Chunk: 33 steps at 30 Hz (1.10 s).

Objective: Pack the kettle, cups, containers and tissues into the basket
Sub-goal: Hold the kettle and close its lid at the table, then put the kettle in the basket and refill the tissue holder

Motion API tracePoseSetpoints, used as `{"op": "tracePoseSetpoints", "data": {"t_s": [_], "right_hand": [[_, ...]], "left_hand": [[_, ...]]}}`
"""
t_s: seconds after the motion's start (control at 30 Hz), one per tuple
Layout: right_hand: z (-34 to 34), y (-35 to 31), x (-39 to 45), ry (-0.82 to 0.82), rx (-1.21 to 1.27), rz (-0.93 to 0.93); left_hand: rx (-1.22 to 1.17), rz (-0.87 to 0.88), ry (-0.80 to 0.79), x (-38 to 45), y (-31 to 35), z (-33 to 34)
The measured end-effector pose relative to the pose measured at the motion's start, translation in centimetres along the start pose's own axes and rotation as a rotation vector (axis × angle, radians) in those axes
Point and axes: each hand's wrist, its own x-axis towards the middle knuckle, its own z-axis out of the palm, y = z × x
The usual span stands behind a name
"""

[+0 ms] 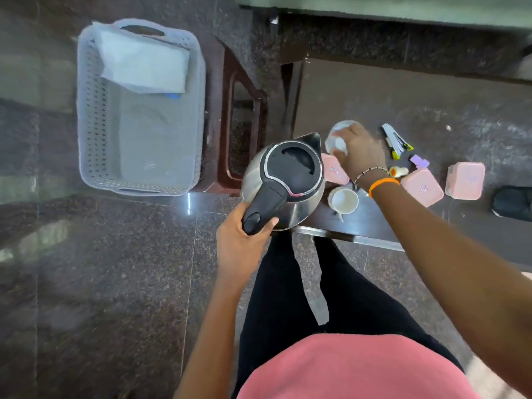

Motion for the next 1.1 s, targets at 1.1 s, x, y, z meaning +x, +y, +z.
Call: {"op": "tracePoseSetpoints", "data": {"t_s": [1.1], "right_hand": [[6.9,-29.0,6.8,-0.006,0.327,0.157]], "left_hand": [[-0.400,-0.051,0.534,14.5,-8.8,-19.3]]}}
